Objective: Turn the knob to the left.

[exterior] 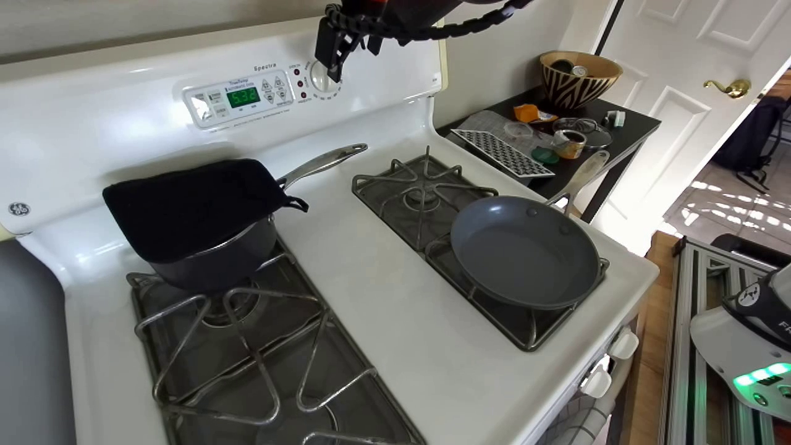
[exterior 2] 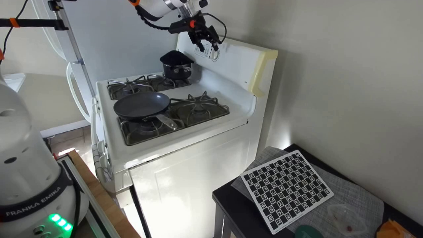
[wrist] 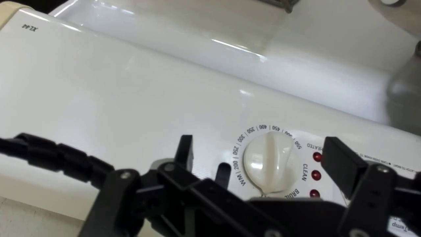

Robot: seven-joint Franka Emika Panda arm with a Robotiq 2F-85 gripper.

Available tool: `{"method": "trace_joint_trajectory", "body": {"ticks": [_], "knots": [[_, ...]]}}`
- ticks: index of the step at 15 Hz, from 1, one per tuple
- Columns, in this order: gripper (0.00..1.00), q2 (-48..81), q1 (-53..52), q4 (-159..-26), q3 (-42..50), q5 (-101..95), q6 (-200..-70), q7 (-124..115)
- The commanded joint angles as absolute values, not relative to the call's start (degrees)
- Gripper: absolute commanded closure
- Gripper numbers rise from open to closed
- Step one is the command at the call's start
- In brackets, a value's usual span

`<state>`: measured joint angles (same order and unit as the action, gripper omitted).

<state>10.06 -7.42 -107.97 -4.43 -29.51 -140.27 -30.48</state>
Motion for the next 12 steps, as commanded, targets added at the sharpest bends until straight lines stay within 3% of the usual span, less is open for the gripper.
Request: {"method": "trace_joint_trajectory", "body": {"ticks": [1,3,4,5,9,10,11,12], "knots": [[0.12,12.4,-9.4,-105.9,-2.6,-31.1,-141.9,-32.4],[0.15,13.2,-10.0,-105.1,-2.2,-30.9,-141.9,-32.3],[0.23,13.5,-10.3,-104.8,-2.0,-30.8,-141.9,-32.3],[0.18,13.8,-10.5,-104.4,-1.9,-30.8,-141.9,-32.2],[0.35,14.9,-11.5,-103.1,-1.4,-30.3,-141.7,-31.9],[0.35,15.1,-11.6,-102.8,-1.4,-30.1,-141.8,-31.7],[0.49,15.4,-11.8,-102.5,-1.3,-30.0,-141.8,-31.7],[0.45,15.6,-11.9,-102.3,-1.2,-29.9,-141.8,-31.6]]}}
